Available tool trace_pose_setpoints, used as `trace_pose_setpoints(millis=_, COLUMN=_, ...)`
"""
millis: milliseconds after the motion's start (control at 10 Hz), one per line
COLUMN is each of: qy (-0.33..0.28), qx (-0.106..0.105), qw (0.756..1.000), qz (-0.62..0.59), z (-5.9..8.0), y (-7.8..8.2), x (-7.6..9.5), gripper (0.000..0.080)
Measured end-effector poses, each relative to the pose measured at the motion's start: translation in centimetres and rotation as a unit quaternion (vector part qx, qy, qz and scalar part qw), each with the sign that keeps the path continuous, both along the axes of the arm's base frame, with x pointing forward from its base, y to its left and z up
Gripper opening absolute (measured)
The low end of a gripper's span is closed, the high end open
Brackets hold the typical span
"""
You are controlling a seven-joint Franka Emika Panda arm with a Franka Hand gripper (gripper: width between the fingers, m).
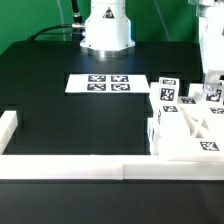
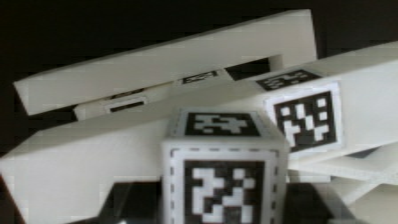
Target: Assemble chair
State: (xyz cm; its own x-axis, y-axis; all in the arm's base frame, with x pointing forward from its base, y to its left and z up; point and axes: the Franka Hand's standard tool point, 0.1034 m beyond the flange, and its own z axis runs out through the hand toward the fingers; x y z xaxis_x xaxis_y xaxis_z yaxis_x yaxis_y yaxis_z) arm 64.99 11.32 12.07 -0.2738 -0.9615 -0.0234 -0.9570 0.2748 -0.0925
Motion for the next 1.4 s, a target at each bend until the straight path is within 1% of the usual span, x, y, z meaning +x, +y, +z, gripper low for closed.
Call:
trace_pose_setpoints(millis=200, qy=-0.001, qx=0.014, qw=1.0, qz=-0.02, z=0.06, y=0.3, x=0.02, gripper=0.029)
trace_pose_setpoints(millis=300, qy=-0.001, qx=0.016, qw=1.0, qz=-0.023, z=0.07, y=0.34, x=0.02, gripper=0.029)
trace_pose_setpoints(millis=500, qy=-0.002, qx=0.027, qw=0.999, qz=-0.037, z=0.11, y=0.61, x=0.03, gripper=0.029)
trace_pose_setpoints(millis=600, qy=-0.002, qx=0.025, qw=0.999, qz=-0.02, z=0.08, y=0.62, x=0.02, gripper=0.029)
trace_pose_setpoints(millis=700, qy=-0.002, qx=0.025, qw=1.0, qz=-0.017, z=0.03, y=0.63, x=0.01, gripper=0.0362)
trace_pose_setpoints(millis=800, qy=-0.002, qx=0.025, qw=1.0, qz=-0.017, z=0.02, y=0.63, x=0.0, gripper=0.0564)
trace_pose_setpoints(millis=900, qy=-0.002, qx=0.023, qw=1.0, qz=0.003, z=0.01, y=0.62, x=0.0, gripper=0.0627)
trace_pose_setpoints(millis=1000, qy=-0.002, qx=0.02, qw=1.0, qz=0.019, z=0.0, y=0.59, x=-0.01, gripper=0.0627)
trace_pose_setpoints(millis=1100, qy=-0.003, qx=0.016, qw=0.998, qz=0.059, z=0.0, y=0.52, x=0.0, gripper=0.0645)
trace_pose_setpoints(millis=1300, qy=-0.003, qx=0.005, qw=0.986, qz=0.165, z=0.04, y=0.14, x=0.07, gripper=0.0648)
trace_pose_setpoints(millis=1400, qy=0.001, qx=0.003, qw=0.979, qz=0.203, z=0.09, y=0.11, x=0.0, gripper=0.0648)
